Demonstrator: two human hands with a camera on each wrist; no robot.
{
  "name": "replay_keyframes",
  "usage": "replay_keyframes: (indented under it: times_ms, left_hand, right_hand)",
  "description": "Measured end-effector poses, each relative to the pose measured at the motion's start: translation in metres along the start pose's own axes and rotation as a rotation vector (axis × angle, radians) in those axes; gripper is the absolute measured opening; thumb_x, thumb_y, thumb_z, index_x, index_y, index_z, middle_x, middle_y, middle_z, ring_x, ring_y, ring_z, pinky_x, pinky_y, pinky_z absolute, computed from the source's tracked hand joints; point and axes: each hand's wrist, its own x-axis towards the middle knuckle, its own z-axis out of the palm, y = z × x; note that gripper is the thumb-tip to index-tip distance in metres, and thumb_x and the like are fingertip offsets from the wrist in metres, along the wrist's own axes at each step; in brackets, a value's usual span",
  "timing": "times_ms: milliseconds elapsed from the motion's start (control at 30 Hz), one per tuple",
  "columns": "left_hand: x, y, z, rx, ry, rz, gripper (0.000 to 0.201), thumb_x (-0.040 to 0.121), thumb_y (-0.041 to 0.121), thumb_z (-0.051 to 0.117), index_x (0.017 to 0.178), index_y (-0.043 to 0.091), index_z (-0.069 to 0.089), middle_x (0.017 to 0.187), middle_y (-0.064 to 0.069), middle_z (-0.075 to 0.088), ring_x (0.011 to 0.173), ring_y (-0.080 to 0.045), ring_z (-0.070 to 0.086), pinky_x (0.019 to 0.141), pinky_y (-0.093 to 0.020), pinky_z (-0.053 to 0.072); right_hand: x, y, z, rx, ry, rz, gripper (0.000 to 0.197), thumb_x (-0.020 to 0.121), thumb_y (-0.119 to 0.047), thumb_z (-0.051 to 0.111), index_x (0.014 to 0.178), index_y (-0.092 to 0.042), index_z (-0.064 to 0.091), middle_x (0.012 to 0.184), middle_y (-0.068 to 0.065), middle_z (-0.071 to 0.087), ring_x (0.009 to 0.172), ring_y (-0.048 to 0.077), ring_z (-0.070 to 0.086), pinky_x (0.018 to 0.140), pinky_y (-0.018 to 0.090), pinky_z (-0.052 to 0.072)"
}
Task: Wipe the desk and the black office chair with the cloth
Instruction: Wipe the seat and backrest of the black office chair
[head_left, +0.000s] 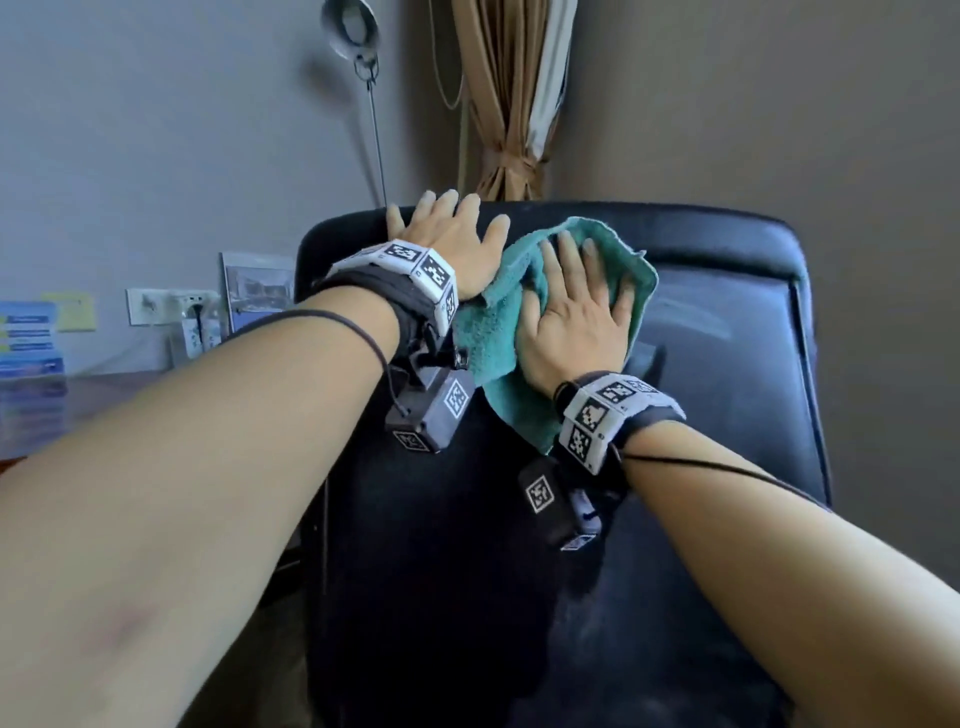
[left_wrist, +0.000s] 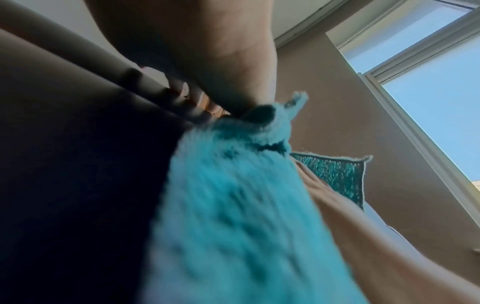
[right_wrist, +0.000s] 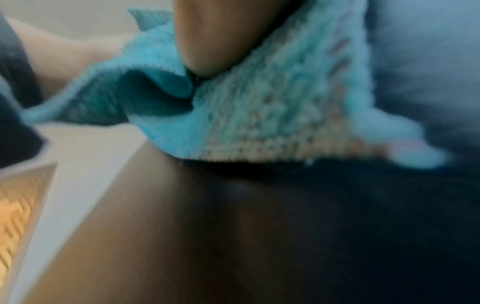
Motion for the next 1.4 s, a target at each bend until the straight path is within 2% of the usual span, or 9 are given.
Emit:
replay_keyframes:
  times_ms: [267, 367, 467, 733, 900, 1067, 1167, 1300, 1400]
  left_hand:
    - [0.034, 0.016, 0.015, -0.010, 0.025, -0.083, 0.059, 0.093, 0.051, 0.010, 0.127, 0.025, 0.050, 0.139, -0.006, 0.045, 0.128, -0.032, 0.033, 0.110, -0.047, 0.021]
    - [0.035, 0.017, 0.020, -0.014, 0.046, -0.062, 0.046, 0.094, 0.042, 0.014, 0.117, 0.026, 0.051, 0.135, -0.006, 0.047, 0.125, -0.031, 0.037, 0.107, -0.043, 0.023]
    - [0.035, 0.021, 0.021, -0.039, 0.028, -0.082, 0.045, 0.096, 0.037, 0.015, 0.122, 0.023, 0.050, 0.139, -0.003, 0.046, 0.128, -0.028, 0.035, 0.112, -0.044, 0.018]
    - [0.052, 0.007, 0.023, -0.088, 0.038, -0.096, 0.055, 0.091, 0.036, 0.006, 0.124, 0.024, 0.049, 0.140, -0.001, 0.047, 0.131, -0.024, 0.036, 0.113, -0.044, 0.020]
    - [0.054, 0.014, 0.008, -0.107, -0.077, -0.089, 0.055, 0.089, 0.035, 0.003, 0.113, 0.014, 0.048, 0.132, -0.016, 0.050, 0.123, -0.038, 0.041, 0.107, -0.052, 0.028]
    - [0.048, 0.035, 0.006, -0.019, -0.086, -0.124, 0.071, 0.092, 0.060, 0.009, 0.140, 0.019, 0.042, 0.143, -0.012, 0.040, 0.135, -0.035, 0.027, 0.111, -0.059, 0.017]
    - [0.047, 0.076, 0.010, 0.069, -0.130, 0.039, 0.063, 0.095, 0.054, 0.009, 0.132, 0.021, 0.048, 0.143, -0.005, 0.043, 0.137, -0.031, 0.027, 0.110, -0.067, -0.005]
    - [0.049, 0.128, 0.017, -0.039, -0.216, 0.064, 0.053, 0.096, 0.044, 0.008, 0.127, 0.026, 0.048, 0.141, -0.004, 0.043, 0.136, -0.034, 0.029, 0.109, -0.067, -0.005]
    - [0.055, 0.136, 0.028, -0.080, -0.177, 0.065, 0.055, 0.097, 0.045, 0.007, 0.131, 0.027, 0.046, 0.145, -0.003, 0.040, 0.137, -0.031, 0.027, 0.112, -0.063, -0.005]
  right_hand:
    - [-0.003, 0.021, 0.001, -0.075, 0.003, -0.402, 0.056, 0.096, -0.048, 0.022, 0.151, -0.035, 0.024, 0.158, -0.013, 0.021, 0.144, 0.015, 0.022, 0.118, 0.049, 0.008]
    - [0.005, 0.066, -0.014, -0.117, 0.120, -0.121, 0.057, 0.094, -0.047, 0.023, 0.149, -0.033, 0.028, 0.158, -0.011, 0.022, 0.140, 0.019, 0.032, 0.117, 0.049, 0.014]
    - [0.008, 0.087, -0.028, -0.226, 0.000, 0.207, 0.073, 0.087, -0.051, 0.018, 0.154, -0.025, 0.009, 0.162, -0.008, 0.000, 0.148, 0.018, 0.001, 0.118, 0.052, -0.001]
    - [0.080, -0.007, -0.011, -0.213, -0.265, -0.320, 0.071, 0.094, -0.055, 0.035, 0.153, -0.032, 0.003, 0.161, -0.012, -0.002, 0.148, 0.017, -0.006, 0.118, 0.052, 0.004]
    - [0.083, 0.042, -0.028, -0.068, -0.087, 0.010, 0.054, 0.099, -0.042, 0.026, 0.151, -0.031, 0.019, 0.160, -0.009, 0.015, 0.145, 0.016, 0.016, 0.116, 0.040, 0.010]
    - [0.060, 0.109, -0.053, -0.128, -0.012, 0.401, 0.061, 0.095, -0.036, 0.022, 0.154, -0.022, 0.012, 0.161, -0.010, -0.002, 0.148, 0.013, -0.006, 0.119, 0.048, 0.001]
    - [0.045, 0.084, -0.038, -0.115, 0.030, 0.303, 0.062, 0.093, -0.035, 0.023, 0.154, -0.022, 0.013, 0.161, -0.009, -0.002, 0.148, 0.016, -0.007, 0.119, 0.048, -0.003]
    - [0.018, 0.085, -0.029, -0.121, 0.001, -0.079, 0.065, 0.089, -0.043, 0.009, 0.152, -0.032, 0.019, 0.160, -0.014, 0.010, 0.148, 0.011, 0.004, 0.119, 0.043, 0.001]
    - [0.014, 0.124, -0.038, -0.092, 0.086, 0.032, 0.059, 0.094, -0.043, 0.017, 0.152, -0.033, 0.018, 0.160, -0.013, 0.010, 0.147, 0.011, 0.008, 0.119, 0.037, 0.004]
